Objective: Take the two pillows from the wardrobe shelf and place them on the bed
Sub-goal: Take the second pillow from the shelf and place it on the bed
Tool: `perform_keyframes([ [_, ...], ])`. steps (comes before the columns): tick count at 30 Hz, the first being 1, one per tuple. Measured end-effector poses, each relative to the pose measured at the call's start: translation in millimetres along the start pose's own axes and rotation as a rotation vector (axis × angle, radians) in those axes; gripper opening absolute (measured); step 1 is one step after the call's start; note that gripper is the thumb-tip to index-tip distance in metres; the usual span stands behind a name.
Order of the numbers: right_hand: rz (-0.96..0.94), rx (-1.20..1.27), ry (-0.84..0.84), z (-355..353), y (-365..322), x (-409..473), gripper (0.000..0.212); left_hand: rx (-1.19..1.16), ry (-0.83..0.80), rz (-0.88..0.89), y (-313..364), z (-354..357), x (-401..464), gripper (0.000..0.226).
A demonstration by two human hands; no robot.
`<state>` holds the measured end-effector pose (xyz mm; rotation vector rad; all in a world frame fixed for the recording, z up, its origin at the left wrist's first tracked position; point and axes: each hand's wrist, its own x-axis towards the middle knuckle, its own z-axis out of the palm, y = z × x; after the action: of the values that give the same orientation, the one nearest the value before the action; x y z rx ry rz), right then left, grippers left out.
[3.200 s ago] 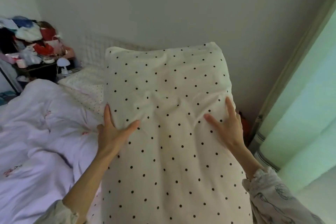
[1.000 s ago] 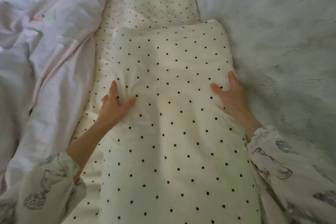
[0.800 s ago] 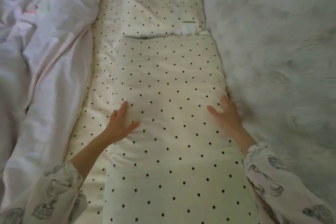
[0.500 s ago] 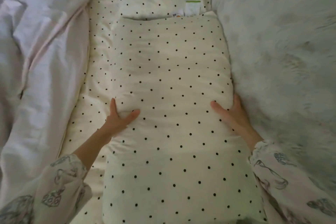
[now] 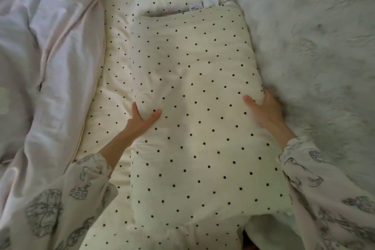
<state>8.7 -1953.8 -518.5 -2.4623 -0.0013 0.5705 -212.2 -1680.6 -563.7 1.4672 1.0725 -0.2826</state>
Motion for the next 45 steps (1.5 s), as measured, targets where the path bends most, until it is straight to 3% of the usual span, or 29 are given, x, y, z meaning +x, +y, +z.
perform_keyframes([
  [6,0.008,-0.062,-0.038,0.4,40.6,-53.2,0.085,0.014,0.022,-0.013,-28.9,7.1,-32.1,0.108],
  [11,0.088,-0.138,-0.07,-4.8,56.2,-77.4,0.094,-0.106,0.04,-0.18,-73.6,18.6,-75.3,0.116],
  [20,0.147,-0.132,-0.17,6.7,71.3,-111.4,0.106,-0.015,0.151,-0.16,-79.1,3.5,-88.0,0.112],
  [31,0.061,-0.13,-0.038,-1.0,77.2,-100.4,0.097,0.079,0.114,-0.169,-81.6,22.0,-97.2,0.107],
  [39,0.152,-0.243,-0.152,5.2,73.1,-100.8,0.084,0.138,0.075,-0.186,-79.5,19.9,-94.8,0.102],
  [45,0.011,-0.453,-0.09,19.6,59.1,-138.5,0.077,0.254,0.159,-0.038,-68.5,26.3,-99.3,0.088],
])
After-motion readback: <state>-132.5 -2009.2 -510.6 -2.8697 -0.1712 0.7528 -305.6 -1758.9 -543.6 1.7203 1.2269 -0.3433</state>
